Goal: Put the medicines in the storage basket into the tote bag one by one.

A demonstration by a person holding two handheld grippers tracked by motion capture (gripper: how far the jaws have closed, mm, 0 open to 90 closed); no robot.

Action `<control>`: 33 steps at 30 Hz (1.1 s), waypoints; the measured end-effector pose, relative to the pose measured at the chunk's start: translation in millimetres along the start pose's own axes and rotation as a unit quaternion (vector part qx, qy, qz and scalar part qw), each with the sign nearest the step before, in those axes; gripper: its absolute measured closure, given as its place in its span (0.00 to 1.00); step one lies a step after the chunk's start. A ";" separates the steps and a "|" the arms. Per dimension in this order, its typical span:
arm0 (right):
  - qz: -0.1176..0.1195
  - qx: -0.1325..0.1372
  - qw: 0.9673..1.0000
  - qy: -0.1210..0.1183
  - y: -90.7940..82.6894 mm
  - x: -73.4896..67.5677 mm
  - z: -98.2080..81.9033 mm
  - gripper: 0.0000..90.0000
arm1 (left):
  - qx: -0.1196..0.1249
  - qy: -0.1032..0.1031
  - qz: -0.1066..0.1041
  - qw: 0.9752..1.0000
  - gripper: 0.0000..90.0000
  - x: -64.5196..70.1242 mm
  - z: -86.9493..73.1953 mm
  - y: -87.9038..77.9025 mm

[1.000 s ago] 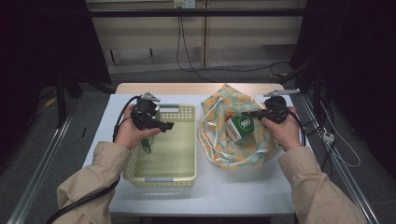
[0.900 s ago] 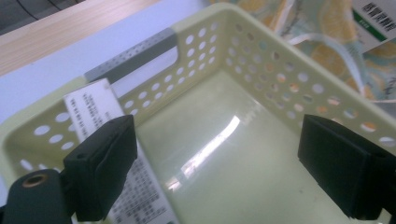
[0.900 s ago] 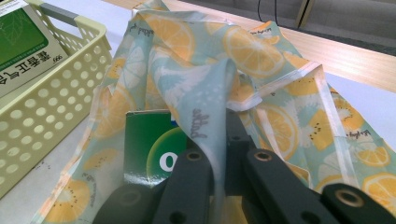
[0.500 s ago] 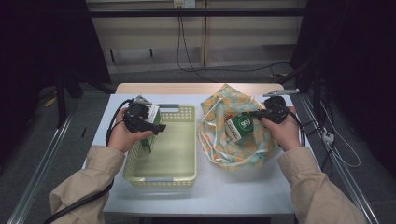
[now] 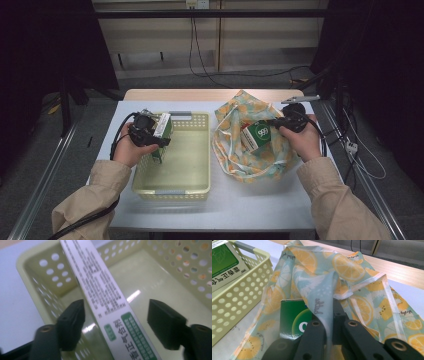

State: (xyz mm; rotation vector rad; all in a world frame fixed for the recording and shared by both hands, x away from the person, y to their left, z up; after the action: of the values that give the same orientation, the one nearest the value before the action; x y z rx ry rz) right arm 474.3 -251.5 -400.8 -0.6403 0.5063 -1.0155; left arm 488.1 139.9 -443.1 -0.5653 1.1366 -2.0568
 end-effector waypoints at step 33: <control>0.000 0.005 1.000 0.002 -1.7 0.6 -0.4 1.00 | 0.098 0.055 -0.140 0.984 0.70 96.3 86.1 -58.7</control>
State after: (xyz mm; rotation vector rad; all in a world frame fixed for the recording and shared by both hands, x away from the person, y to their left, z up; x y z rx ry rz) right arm 473.3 -252.7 -400.0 -0.6300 0.5043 -1.0183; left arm 460.2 41.4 -344.9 -0.5427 0.9425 -2.4364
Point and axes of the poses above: each handheld gripper's, and its own axes: y roughly forward along the jaws, z roughly out of its top, x roughly to its right, the point moved 7 cm from there along y, roughly forward along the jaws, and after that the axes turned 5 degrees about -x, right-handed, at the moved point
